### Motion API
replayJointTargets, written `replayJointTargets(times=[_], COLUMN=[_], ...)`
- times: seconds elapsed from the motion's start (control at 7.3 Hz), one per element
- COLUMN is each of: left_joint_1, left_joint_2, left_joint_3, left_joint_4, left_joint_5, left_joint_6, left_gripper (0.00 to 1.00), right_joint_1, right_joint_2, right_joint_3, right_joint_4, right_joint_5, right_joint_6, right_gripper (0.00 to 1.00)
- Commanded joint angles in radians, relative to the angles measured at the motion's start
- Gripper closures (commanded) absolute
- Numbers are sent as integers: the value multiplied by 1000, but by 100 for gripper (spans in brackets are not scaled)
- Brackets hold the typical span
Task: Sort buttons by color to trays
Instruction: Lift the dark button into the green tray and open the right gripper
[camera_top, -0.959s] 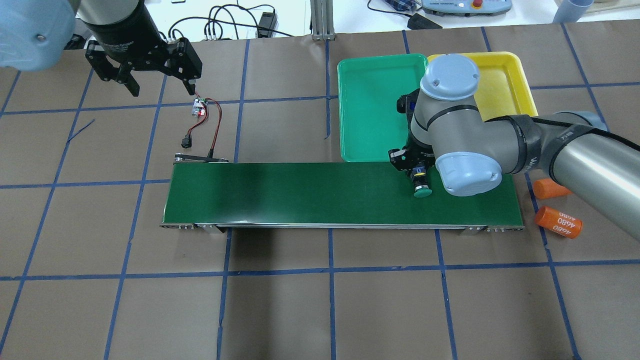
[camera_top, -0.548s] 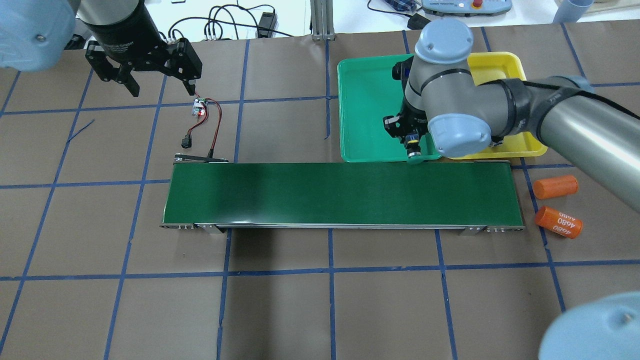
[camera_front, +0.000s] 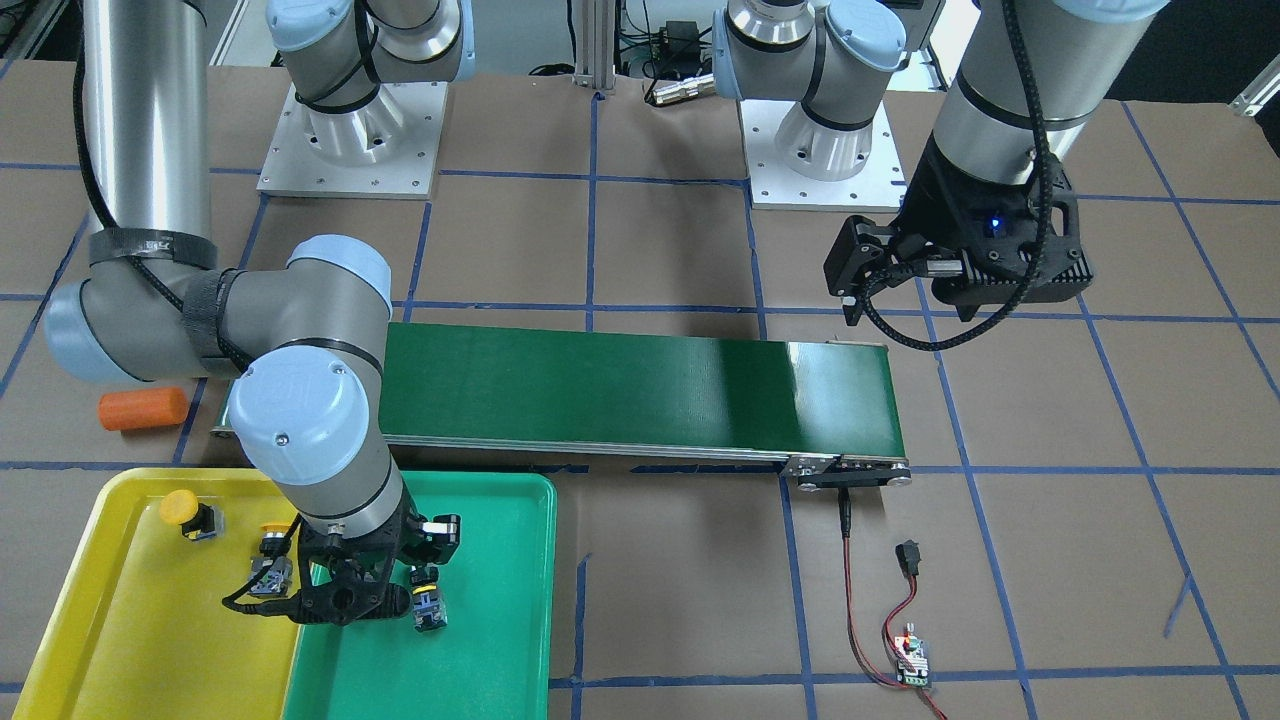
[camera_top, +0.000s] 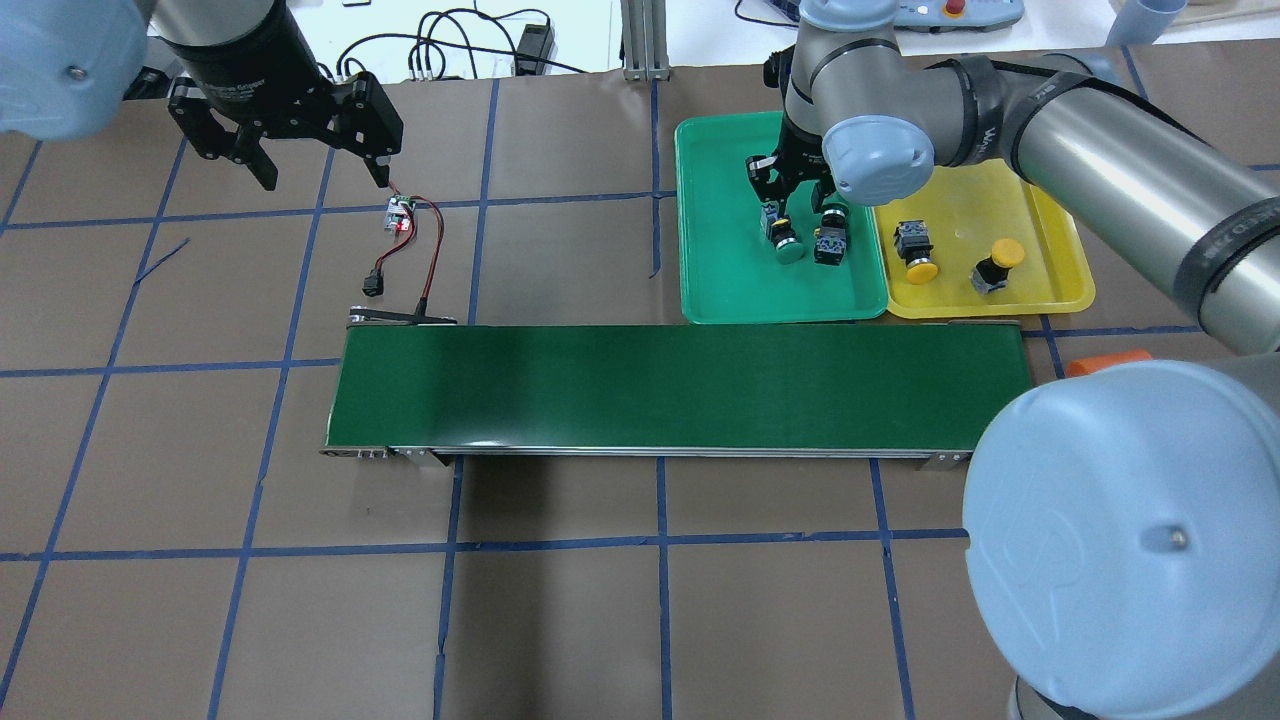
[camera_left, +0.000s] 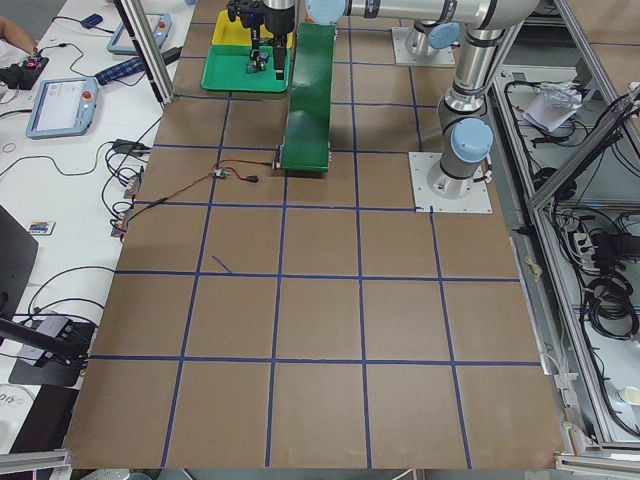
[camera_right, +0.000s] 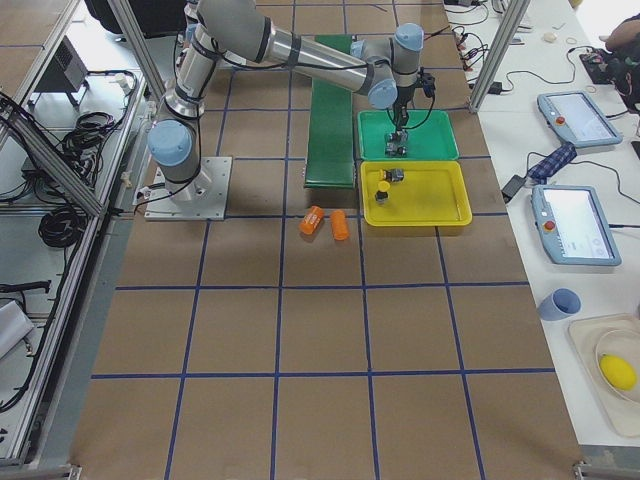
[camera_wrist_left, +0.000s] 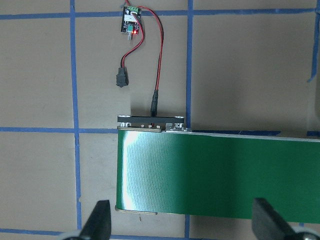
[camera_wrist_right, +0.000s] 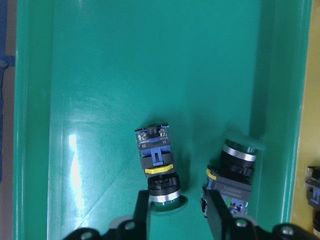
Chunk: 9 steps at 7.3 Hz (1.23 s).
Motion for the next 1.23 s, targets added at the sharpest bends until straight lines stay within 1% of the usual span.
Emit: replayJointTargets(times=[0.0, 0.14, 0.41, 0.68, 0.82, 1.1], left_joint_1=[0, 0, 0, 0, 0, 0], left_joint_2=[0, 0, 0, -1, 0, 0], left_joint_3=[-1, -1, -1, 1, -7, 1], left_joint_4=[0, 0, 0, 0, -2, 0], left_joint_5=[0, 0, 0, 0, 0, 0], left_joint_6=[0, 0, 0, 0, 0, 0], left_gripper=[0, 0, 0, 0, 0, 0], right_joint_1=[-3, -3, -5, -5, 0, -2], right_joint_2=[-22, -78, -232, -353, -369, -378], right_joint_3=[-2, -2, -16, -18, -15, -1], right_joint_4=[15, 84, 263, 413, 450, 455], right_joint_5=[-8, -10, 1, 3, 1, 1], right_joint_6=[0, 0, 0, 0, 0, -3], right_gripper=[0, 0, 0, 0, 0, 0])
